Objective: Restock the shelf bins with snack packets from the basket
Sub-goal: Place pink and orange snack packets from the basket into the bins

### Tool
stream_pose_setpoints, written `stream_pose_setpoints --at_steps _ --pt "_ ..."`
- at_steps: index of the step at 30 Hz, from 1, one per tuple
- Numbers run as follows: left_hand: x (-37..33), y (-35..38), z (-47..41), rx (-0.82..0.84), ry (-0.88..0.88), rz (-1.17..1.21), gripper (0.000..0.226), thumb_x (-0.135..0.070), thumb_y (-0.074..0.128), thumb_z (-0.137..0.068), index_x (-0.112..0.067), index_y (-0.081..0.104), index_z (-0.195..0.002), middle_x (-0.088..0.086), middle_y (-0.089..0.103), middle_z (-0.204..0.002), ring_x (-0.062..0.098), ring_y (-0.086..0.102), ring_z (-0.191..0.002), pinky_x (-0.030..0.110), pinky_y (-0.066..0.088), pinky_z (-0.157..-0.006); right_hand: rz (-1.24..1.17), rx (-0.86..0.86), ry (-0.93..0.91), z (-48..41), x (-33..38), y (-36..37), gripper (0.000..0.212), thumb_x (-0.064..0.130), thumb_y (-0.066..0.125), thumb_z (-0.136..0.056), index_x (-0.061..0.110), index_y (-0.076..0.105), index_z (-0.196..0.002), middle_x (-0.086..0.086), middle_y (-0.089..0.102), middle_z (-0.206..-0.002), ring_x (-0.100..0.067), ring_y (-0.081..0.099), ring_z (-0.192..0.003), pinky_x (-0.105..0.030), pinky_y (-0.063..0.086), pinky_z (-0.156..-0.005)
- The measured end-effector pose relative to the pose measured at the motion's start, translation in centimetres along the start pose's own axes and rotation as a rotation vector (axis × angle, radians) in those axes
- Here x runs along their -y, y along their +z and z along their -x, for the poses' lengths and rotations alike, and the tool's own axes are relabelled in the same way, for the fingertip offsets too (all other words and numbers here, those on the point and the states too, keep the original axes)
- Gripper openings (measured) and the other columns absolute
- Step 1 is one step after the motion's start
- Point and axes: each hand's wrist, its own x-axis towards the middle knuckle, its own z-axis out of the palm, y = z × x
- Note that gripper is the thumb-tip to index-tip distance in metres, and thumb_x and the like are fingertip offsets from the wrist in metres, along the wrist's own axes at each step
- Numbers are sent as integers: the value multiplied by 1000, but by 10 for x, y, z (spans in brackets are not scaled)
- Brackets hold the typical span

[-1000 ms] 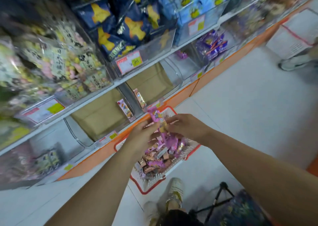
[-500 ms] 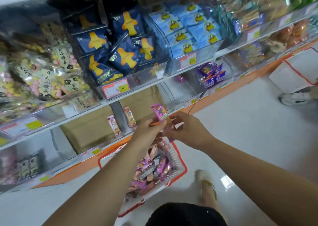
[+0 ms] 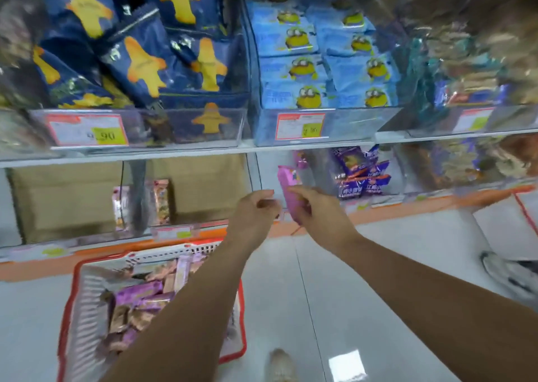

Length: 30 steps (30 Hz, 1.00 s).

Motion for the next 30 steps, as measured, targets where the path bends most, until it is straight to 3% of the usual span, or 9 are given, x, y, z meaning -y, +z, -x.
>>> stream_pose_setpoints --at_steps 5,9,12,16,18,21,26,28,30 --pt "41 -16 -57 -111 217 -455 38 -17 58 -91 -19 55 -129 3 57 -124 22 53 -114 27 39 -101 277 51 105 -62 -48 6 41 9 49 -91 20 55 -131 -19 61 -118 -35 60 -102 -36 47 -89" --pt "73 -15 -96 -118 422 -630 61 -28 59 -91 -30 32 -145 7 23 -150 20 24 -138 21 20 -108 515 137 134 -104 -81 28 41 12 43 -96 21 48 -136 -12 58 -128 -30 55 -116 -32 44 -91" --pt "95 -11 -117 -63 536 -665 65 -37 56 -92 -42 21 -146 2 6 -155 16 19 -141 24 20 -111 574 137 176 -130 -109 44 37 13 43 -96 17 49 -133 -13 56 -126 -31 55 -114 -33 45 -90" --pt "108 -3 -136 -71 651 -550 60 -38 57 -90 -56 19 -134 -22 -7 -149 8 18 -140 21 21 -111 674 164 181 -152 -135 64 28 14 46 -95 12 56 -122 -11 59 -108 -28 59 -107 -28 45 -81" --pt "111 2 -143 -85 689 -509 60 -33 58 -89 -52 26 -136 -27 -7 -146 3 17 -137 19 24 -108 711 154 168 -160 -143 73 30 11 46 -94 9 56 -123 -10 58 -106 -28 60 -108 -30 47 -80" --pt "113 4 -152 -103 722 -489 57 -30 58 -88 -43 34 -139 -25 -5 -147 11 27 -133 13 26 -97 737 166 162 -168 -154 84 36 4 49 -90 6 52 -126 -14 61 -120 -30 59 -112 -34 49 -86" --pt "116 3 -151 -96 741 -468 52 -34 55 -91 -42 35 -139 -30 -7 -145 11 32 -133 12 24 -94 803 259 202 -171 -162 93 41 6 55 -87 7 53 -129 -13 59 -125 -29 57 -115 -33 50 -92" --pt "118 3 -150 -94 737 -473 50 -35 54 -92 -40 35 -139 -31 -6 -144 18 37 -132 14 25 -98 820 266 199 -172 -162 93 38 6 52 -89 6 55 -127 -12 60 -124 -28 57 -114 -31 49 -91" --pt "118 3 -150 -87 722 -478 50 -34 54 -92 -40 36 -138 -32 -5 -143 28 46 -125 25 36 -103 812 264 201 -172 -160 93 35 5 48 -91 5 56 -125 -11 60 -123 -28 57 -113 -31 49 -92"
